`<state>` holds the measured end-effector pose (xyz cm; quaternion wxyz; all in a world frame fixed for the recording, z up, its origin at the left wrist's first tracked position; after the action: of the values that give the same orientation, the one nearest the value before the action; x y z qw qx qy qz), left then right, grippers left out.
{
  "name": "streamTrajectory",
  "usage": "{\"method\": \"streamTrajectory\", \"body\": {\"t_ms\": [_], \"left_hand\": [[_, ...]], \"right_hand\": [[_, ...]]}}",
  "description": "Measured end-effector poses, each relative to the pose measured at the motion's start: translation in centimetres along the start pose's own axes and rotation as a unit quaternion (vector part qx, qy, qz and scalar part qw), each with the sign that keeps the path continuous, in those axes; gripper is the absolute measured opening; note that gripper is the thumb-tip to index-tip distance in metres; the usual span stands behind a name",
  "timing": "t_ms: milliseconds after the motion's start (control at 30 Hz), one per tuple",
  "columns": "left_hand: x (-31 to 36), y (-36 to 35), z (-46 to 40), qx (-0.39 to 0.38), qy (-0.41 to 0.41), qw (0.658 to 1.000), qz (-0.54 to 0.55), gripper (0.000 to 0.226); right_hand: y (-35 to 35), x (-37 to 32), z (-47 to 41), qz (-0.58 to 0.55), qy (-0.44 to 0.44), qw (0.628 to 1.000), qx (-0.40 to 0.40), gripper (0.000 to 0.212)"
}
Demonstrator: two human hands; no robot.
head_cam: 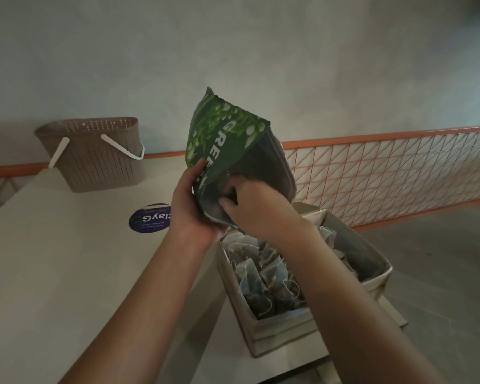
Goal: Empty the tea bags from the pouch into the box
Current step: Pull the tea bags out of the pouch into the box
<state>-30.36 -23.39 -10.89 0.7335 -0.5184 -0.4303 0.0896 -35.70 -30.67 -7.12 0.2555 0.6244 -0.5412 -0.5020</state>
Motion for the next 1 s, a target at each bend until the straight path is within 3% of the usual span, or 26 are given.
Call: {"method": "streamTrajectory", "body": {"t_ms": [67, 300, 500, 600, 667, 733, 800, 833, 933, 1000], "left_hand": [[0.1, 0.1, 0.1, 0.004, -0.001, 1.0, -0.005, 0.028], [0.2, 0.3, -0.2, 0.004, -0.001, 1.0, -0.013, 0.034], [-0.1, 0.5, -0.4, -0.003, -0.005, 1.0, 0.005, 0.034], [0.2, 0.9, -0.7, -0.037, -0.022, 0.999, 0.026, 0.039], [0.3, 1.1, -0.7, -0.062, -0.02, 0.997, 0.033, 0.044], [0.2, 1.2, -0.7, -0.076, -0.014, 0.997, 0.026, 0.046], [0.0, 1.4, -0.5, -0.073, -0.015, 0.997, 0.014, 0.045], [-0.2, 1.6, -0.4, -0.071, -0.015, 0.997, 0.008, 0.045], [-0.4, 2.0, -0.2, -0.068, -0.011, 0.998, 0.01, 0.045], [-0.3, 2.3, -0.3, -0.066, -0.011, 0.998, 0.013, 0.047]], "right_hand": [[0.4, -0.2, 0.9, -0.017, 0.014, 1.0, -0.012, 0.006], [1.9, -0.2, 3.4, -0.076, 0.075, 0.994, -0.002, 0.019], [3.4, 2.3, 5.5, -0.194, 0.058, 0.974, 0.106, 0.036], [3.4, 4.1, 7.3, -0.202, 0.02, 0.967, 0.154, 0.023], [2.4, 5.5, 8.2, -0.192, -0.029, 0.97, 0.146, 0.013], [1.0, 6.8, 8.7, -0.115, -0.057, 0.988, 0.081, 0.008], [-0.2, 7.7, 9.2, -0.017, -0.07, 0.997, 0.008, 0.019], [-0.1, 8.0, 9.4, -0.016, -0.078, 0.997, 0.012, 0.026], [1.7, 6.8, 9.9, -0.099, -0.044, 0.985, 0.132, 0.035], [1.6, 5.2, 9.9, -0.127, 0.007, 0.986, 0.108, 0.032]]}}
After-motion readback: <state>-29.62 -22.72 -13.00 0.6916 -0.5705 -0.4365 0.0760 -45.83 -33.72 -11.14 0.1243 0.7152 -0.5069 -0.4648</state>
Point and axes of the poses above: each hand's wrist, its own z-axis away from the middle knuckle, its own y-axis out of the back of the hand, x = y × z, the point moved 5 cm from there along -z, towards the middle knuckle, and after that the axes turned 2 degrees about x, right-handed, at the moved point
